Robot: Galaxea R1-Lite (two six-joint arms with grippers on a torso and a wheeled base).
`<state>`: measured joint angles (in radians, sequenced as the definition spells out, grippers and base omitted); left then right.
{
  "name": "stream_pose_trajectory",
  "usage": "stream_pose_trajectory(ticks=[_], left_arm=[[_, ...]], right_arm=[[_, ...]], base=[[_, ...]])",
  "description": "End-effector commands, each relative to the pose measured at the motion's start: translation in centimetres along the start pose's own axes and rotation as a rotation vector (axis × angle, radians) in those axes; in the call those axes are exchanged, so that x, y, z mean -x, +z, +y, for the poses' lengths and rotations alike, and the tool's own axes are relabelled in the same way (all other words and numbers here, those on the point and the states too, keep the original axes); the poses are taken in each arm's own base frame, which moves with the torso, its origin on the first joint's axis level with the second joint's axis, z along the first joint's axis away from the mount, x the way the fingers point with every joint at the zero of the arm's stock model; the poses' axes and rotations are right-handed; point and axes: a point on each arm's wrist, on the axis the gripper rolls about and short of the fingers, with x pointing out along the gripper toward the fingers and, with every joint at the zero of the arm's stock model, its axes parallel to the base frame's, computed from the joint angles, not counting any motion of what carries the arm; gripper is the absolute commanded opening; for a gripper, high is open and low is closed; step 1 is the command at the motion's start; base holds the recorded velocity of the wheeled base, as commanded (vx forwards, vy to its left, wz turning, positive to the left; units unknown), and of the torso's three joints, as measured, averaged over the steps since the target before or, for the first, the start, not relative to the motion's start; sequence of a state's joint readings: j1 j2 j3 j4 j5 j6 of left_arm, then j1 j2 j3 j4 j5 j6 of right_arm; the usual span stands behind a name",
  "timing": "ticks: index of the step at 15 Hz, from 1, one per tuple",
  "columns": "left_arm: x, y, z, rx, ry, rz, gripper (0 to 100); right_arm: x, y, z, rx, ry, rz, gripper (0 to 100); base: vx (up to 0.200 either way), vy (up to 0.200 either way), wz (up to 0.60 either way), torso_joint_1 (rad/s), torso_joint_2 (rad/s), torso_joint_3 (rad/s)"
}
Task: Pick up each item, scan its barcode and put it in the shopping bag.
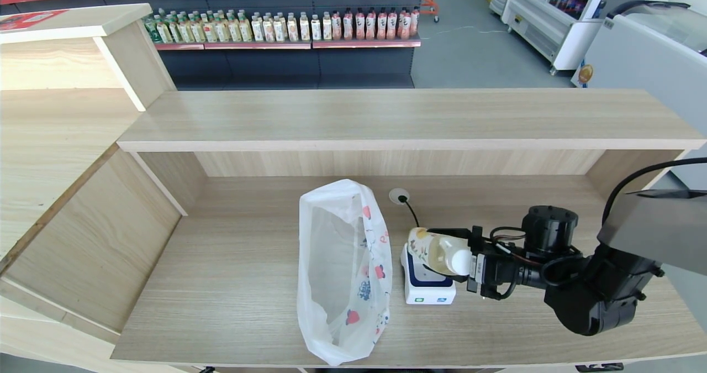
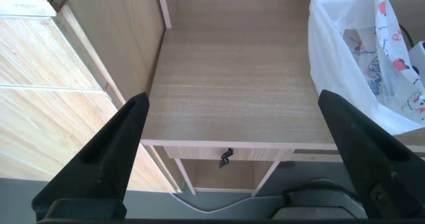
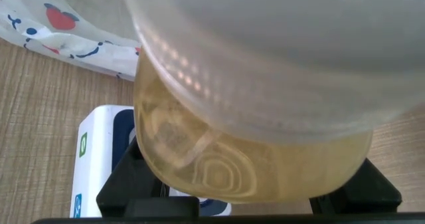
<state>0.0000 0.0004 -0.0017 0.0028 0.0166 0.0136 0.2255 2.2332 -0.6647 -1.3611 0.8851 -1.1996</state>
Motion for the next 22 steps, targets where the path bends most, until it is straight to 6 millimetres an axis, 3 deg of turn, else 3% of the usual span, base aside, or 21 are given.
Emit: stream_pose_trajectory(ticks=[1,5,8,10,12,14,17,22], left_arm=[[0.0,0.0,0.0,0.000,0.000,0.000,100],[0.0,0.0,0.0,0.000,0.002,0.000,100],[0.0,0.0,0.0,0.000,0.002,0.000,100],[0.0,0.0,0.0,0.000,0.000,0.000,100],[0.0,0.0,0.0,0.000,0.002,0.000,100],[0.0,0.0,0.0,0.000,0.000,0.000,100],[0.0,0.0,0.0,0.000,0.000,0.000,100],[0.0,0.0,0.0,0.000,0.000,0.000,100]], right_arm=[[0.0,-0.1,0.1,-0.006,0.002,0.004,0],[1.8,1.4,-1.8,-0.088,-0.046,0.012,0],[4.3,5.9,-5.9,-0.218,-0.160,-0.012,0],[6.0,9.3,-8.2,-0.335,-0.327,0.054,0],[7.6,12.4,-7.7,-0.526,-0.473,0.142,0],[8.0,13.8,-5.8,-0.680,-0.504,0.163,0],[6.3,16.2,-5.2,-0.964,-0.516,0.090,0],[5.9,16.5,-5.5,-1.051,-0.480,0.140,0]], base=[[0.000,0.000,0.00,0.000,0.00,0.000],[0.000,0.000,0.00,0.000,0.00,0.000],[0.000,0.000,0.00,0.000,0.00,0.000],[0.000,0.000,0.00,0.000,0.00,0.000],[0.000,0.000,0.00,0.000,0.00,0.000],[0.000,0.000,0.00,0.000,0.00,0.000],[0.000,0.000,0.00,0.000,0.00,0.000],[0.000,0.000,0.00,0.000,0.00,0.000]])
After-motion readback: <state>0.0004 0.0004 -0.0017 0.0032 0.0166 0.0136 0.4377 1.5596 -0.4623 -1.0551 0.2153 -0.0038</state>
